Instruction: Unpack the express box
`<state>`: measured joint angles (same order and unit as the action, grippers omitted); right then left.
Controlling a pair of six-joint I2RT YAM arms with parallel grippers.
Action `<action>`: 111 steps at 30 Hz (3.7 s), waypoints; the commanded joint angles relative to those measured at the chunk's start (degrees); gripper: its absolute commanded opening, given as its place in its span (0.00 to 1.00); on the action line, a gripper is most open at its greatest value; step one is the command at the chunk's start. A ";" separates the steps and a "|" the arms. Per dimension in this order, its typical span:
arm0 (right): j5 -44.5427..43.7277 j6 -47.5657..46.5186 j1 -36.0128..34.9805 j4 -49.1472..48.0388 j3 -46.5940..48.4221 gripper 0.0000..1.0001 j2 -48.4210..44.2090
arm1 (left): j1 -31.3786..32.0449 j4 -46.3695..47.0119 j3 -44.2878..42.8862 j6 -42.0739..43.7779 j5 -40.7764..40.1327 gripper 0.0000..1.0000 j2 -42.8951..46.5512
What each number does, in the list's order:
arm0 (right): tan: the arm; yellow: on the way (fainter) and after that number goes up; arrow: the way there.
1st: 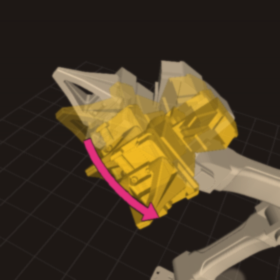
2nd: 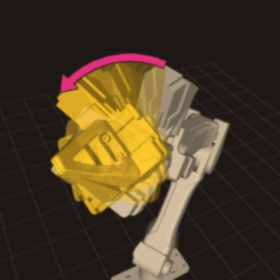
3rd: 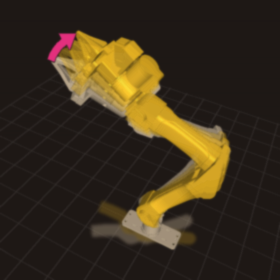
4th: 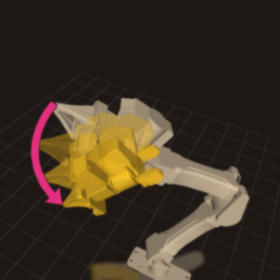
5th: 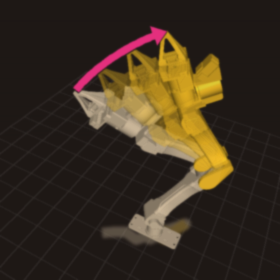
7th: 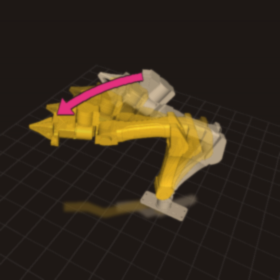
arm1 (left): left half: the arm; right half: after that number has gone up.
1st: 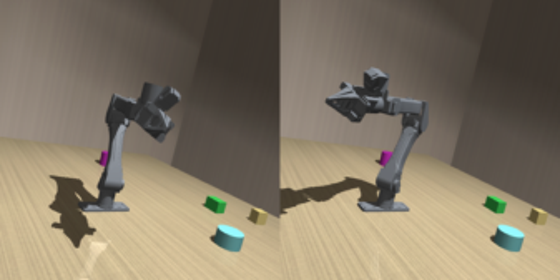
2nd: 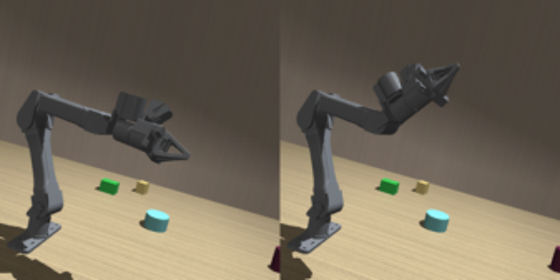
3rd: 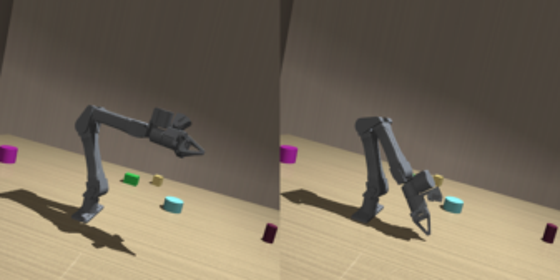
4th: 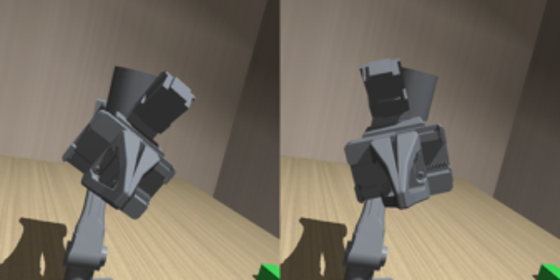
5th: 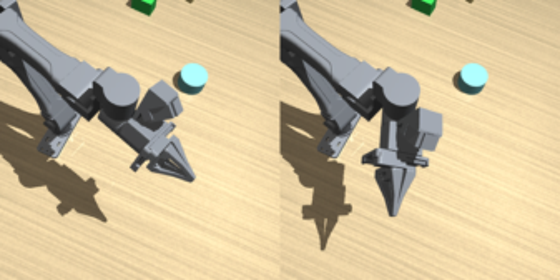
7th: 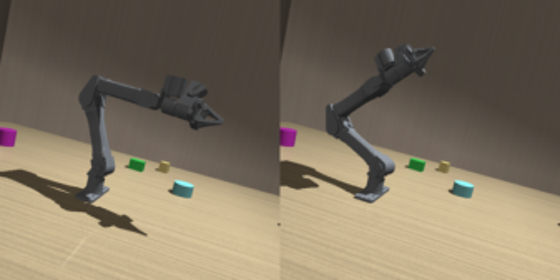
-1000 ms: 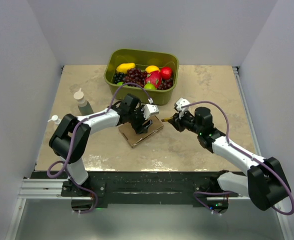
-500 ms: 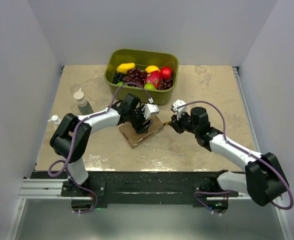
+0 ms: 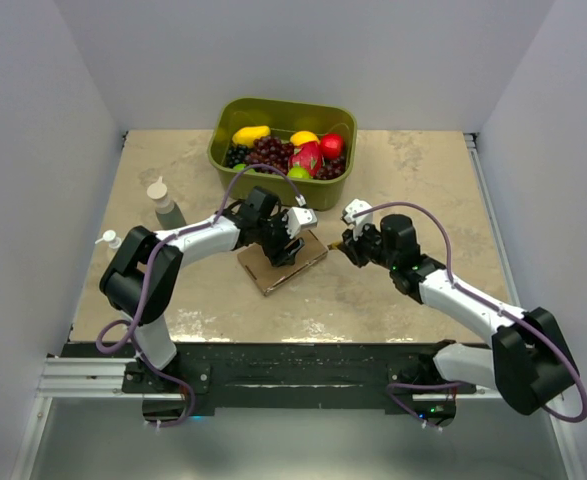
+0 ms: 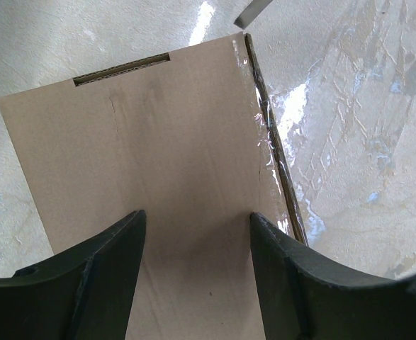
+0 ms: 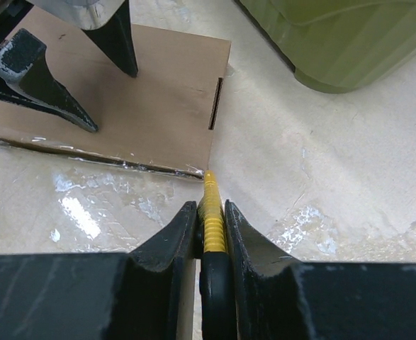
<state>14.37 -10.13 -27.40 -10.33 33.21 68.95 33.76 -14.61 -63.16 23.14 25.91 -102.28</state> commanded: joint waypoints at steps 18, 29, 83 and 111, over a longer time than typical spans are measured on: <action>2.15 1.17 -0.38 -2.60 1.15 0.00 -0.39 | 0.34 -5.87 1.81 -1.34 2.48 0.63 -3.98; 1.71 0.11 -0.64 -1.63 2.47 0.00 1.98 | 0.26 -5.87 1.72 -1.34 2.48 0.63 -4.51; -4.44 -7.19 -2.22 16.21 5.63 0.00 2.51 | -10.64 -15.27 -8.91 -1.52 19.44 0.34 -19.62; -34.50 -71.88 1.38 -31.54 -14.49 0.95 8.41 | -9.94 -11.41 -16.04 0.68 10.04 0.74 -7.32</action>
<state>-17.41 -71.88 -26.26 -31.94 19.09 77.71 23.92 -27.77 -77.84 22.15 45.32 -112.53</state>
